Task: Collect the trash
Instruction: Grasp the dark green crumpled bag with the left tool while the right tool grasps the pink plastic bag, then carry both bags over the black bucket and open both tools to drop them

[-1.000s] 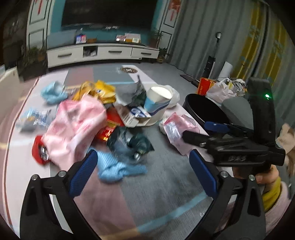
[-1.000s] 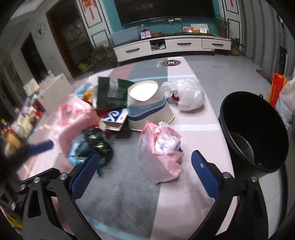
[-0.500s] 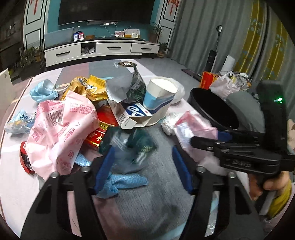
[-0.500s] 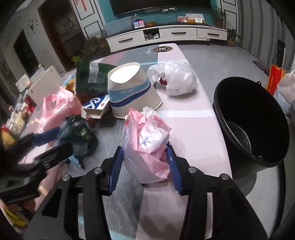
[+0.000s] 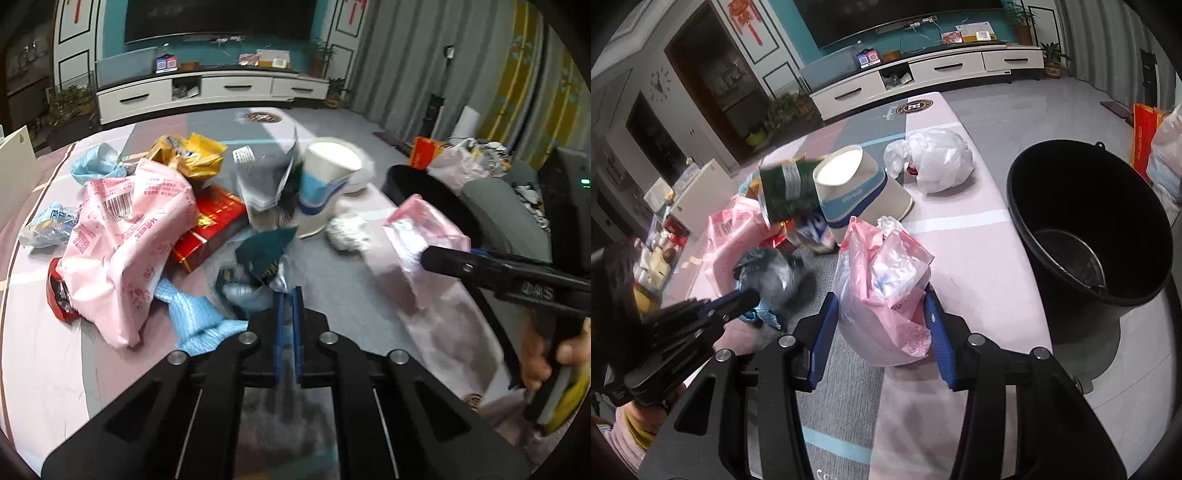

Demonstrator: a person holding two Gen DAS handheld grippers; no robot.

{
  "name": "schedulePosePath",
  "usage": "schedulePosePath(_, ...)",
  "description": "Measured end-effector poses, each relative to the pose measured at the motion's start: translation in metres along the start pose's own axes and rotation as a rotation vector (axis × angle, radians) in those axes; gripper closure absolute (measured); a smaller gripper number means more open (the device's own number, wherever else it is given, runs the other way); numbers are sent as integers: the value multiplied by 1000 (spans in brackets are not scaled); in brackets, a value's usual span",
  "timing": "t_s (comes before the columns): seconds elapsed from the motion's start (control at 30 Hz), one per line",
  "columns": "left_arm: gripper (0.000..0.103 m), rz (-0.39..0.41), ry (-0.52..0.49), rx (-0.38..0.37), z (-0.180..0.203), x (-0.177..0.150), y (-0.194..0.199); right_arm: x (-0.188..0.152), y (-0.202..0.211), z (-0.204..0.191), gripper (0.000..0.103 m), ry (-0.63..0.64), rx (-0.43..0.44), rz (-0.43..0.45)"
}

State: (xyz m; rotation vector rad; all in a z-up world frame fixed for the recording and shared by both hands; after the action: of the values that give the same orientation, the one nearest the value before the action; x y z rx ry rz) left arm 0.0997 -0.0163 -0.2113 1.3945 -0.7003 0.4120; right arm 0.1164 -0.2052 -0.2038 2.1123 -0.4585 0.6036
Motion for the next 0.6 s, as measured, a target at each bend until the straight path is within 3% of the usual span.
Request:
schedulePosePath(0.27, 97, 64, 13, -104, 14, 5, 48, 0, 31, 9, 55, -74, 91, 76)
schedulePosePath(0.43, 98, 101, 27, -211, 34, 33, 63, 8, 60, 30, 55, -139, 78, 191)
schedulePosePath(0.6, 97, 87, -20, -277, 80, 71, 45, 27, 90, 62, 55, -237, 16, 342)
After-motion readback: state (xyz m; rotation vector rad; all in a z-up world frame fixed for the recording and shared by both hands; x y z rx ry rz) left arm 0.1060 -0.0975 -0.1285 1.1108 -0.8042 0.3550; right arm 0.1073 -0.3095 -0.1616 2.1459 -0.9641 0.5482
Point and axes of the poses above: each gripper's, at about its wrist camera, not at the fingertips, and y roughly against the way its jaws point, z to its right, x to its top, the point moved 4 cm from there along -y, roughly the way its jaws point, and after that the axes turned 11 degrees about x, right-handed, at the moved point
